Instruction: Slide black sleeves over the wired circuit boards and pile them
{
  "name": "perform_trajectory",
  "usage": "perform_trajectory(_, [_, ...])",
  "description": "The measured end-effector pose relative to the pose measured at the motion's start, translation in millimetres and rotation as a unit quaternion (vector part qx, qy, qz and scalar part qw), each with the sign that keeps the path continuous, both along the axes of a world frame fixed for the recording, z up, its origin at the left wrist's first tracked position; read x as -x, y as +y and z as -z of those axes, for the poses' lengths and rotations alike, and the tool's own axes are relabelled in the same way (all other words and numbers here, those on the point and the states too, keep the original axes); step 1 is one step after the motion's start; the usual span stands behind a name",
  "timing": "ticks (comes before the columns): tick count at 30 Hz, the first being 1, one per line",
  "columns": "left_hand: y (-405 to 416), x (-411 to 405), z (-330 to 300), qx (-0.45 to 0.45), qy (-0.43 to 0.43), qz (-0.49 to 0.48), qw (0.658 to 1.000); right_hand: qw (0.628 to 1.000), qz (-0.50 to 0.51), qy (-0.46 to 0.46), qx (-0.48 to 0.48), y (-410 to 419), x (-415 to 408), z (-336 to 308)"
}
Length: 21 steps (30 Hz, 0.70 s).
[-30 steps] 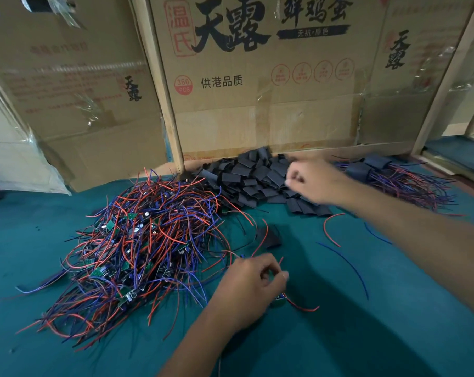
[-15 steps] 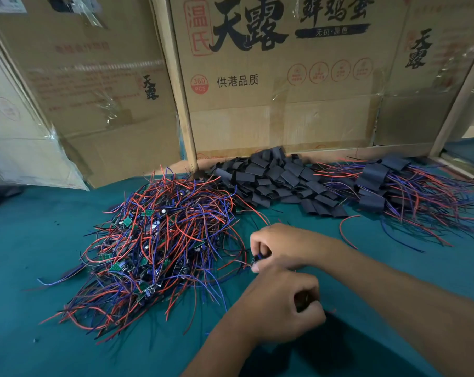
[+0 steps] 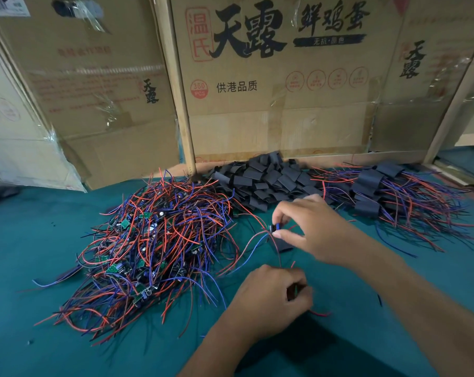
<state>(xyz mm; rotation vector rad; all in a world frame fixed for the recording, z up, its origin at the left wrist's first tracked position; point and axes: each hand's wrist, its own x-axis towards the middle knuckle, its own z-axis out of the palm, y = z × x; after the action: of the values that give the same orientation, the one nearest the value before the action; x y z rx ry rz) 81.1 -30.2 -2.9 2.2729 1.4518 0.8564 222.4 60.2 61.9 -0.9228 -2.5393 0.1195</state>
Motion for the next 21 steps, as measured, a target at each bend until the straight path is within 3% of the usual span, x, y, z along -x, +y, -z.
perform_trajectory(4, [3,0,4,0.049,-0.141,-0.018,0.989,0.992,0.016,0.123,-0.041,-17,-8,-5])
perform_trajectory(11, [7,-1,3,0.123,-0.314,-0.068,0.939,0.955,0.061,0.289,-0.012,-24,-17,8])
perform_trajectory(16, [6,-9,-7,0.140,-0.530,-0.028,0.836,0.953,0.043,0.297,0.041,-31,-17,16])
perform_trajectory(21, [8,-5,-5,0.088,-0.576,-0.054,0.811,0.959,0.012,0.272,0.074,-35,-12,21])
